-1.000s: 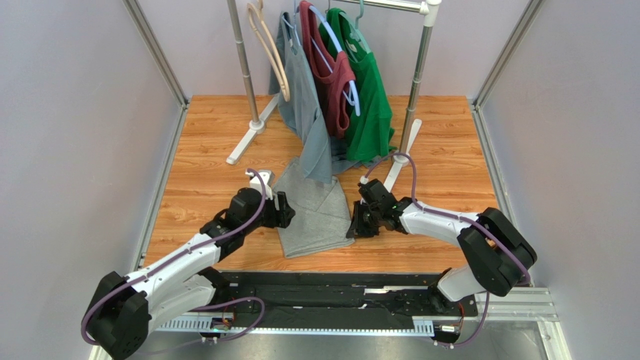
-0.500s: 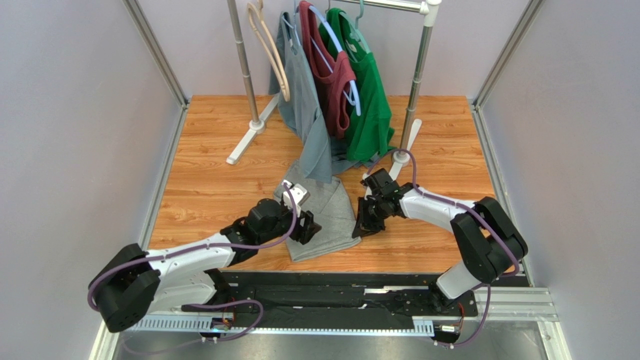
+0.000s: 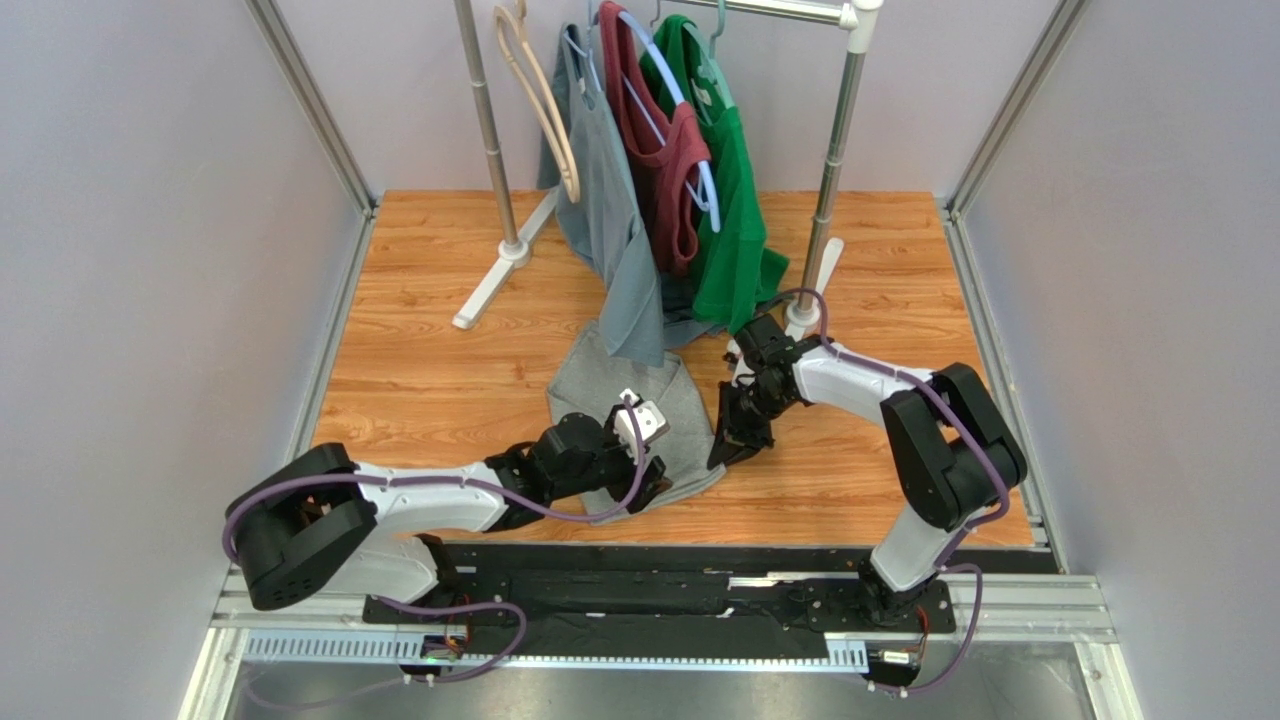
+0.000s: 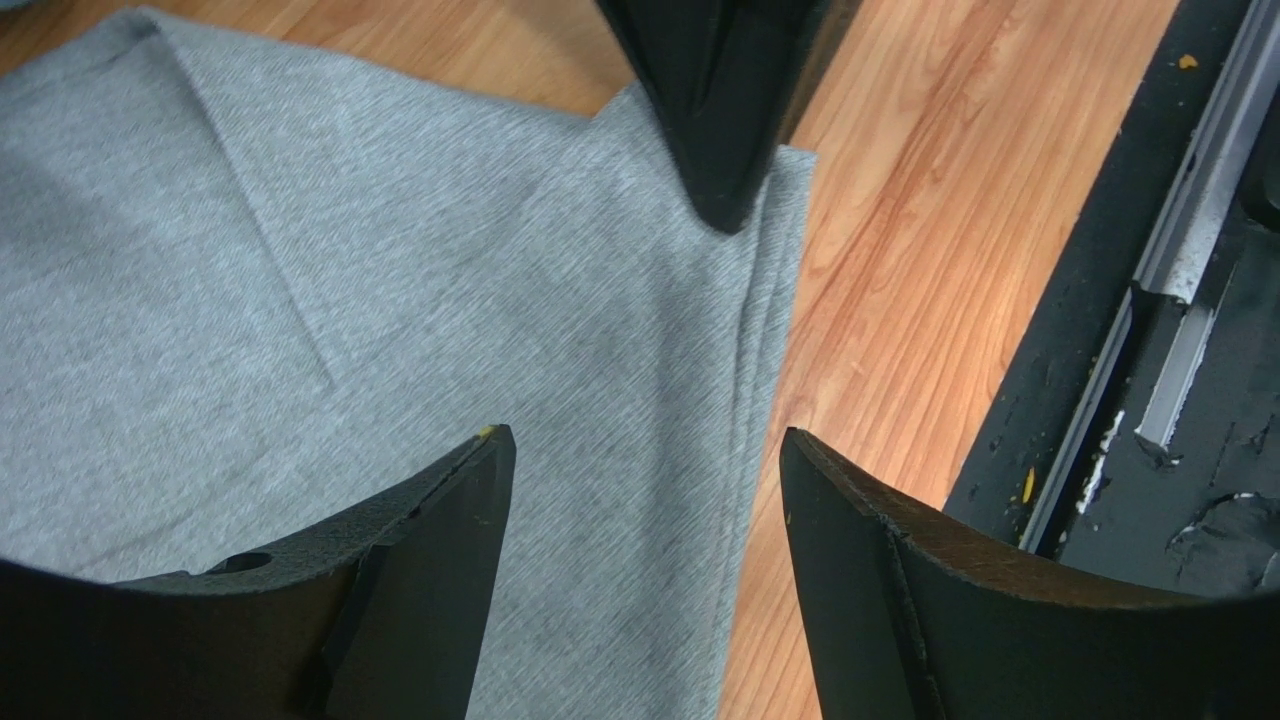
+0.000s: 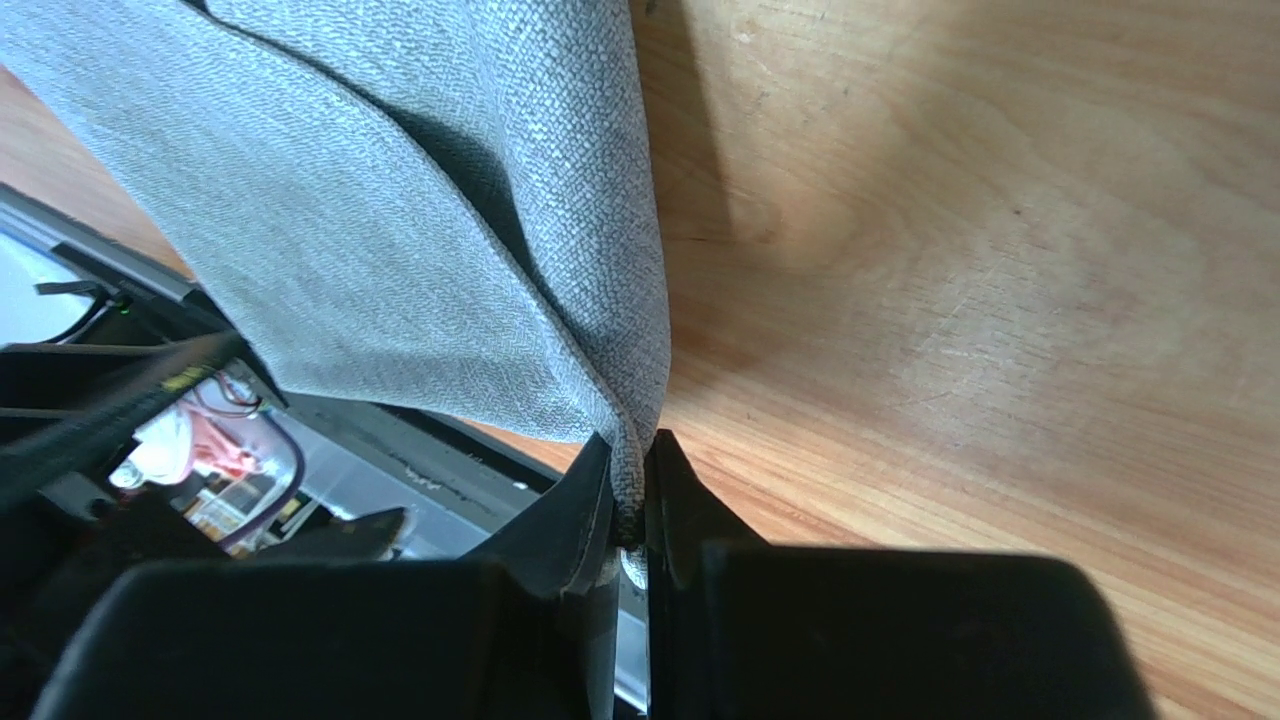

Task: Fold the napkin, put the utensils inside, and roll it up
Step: Roll the napkin at the center of the board.

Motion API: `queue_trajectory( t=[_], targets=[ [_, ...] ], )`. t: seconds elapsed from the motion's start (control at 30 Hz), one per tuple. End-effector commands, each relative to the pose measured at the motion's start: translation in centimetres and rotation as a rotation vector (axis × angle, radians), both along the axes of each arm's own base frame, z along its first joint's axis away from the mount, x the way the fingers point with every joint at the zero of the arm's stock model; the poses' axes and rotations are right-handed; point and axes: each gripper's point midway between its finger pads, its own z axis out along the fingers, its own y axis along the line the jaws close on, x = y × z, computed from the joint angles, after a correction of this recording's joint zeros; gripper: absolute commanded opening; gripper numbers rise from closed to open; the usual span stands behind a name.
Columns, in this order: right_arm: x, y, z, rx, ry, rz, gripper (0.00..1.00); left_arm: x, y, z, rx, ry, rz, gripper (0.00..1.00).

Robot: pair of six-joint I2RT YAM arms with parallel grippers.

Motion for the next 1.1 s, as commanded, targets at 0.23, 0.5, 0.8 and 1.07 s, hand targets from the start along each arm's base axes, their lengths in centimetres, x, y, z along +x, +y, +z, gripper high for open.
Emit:
queue_trajectory(
  t=[0.23, 0.5, 0.8, 1.07],
  targets=[
    [0.7, 0.3, 2.1, 0.074, 0.09, -0.011, 0.0, -1.0, -3.7, 0.9, 0.006, -0.102, -0.097, 0.76],
    [0.8, 0.3, 1.9, 0.085, 0.134, -0.017, 0.0, -1.8, -4.7, -0.3, 0.06, -0.111, -0.124, 0.77],
    [0.9, 0.4, 1.9, 0.092, 0.145, -0.024, 0.0, -0.9, -4.9, -1.7, 0.141, -0.134, -0.072, 0.76],
    [1.0, 0.4, 2.1, 0.102, 0.15, -0.028, 0.0, -0.3, -4.5, -3.3, 0.22, -0.114, -0.03, 0.75]
  ],
)
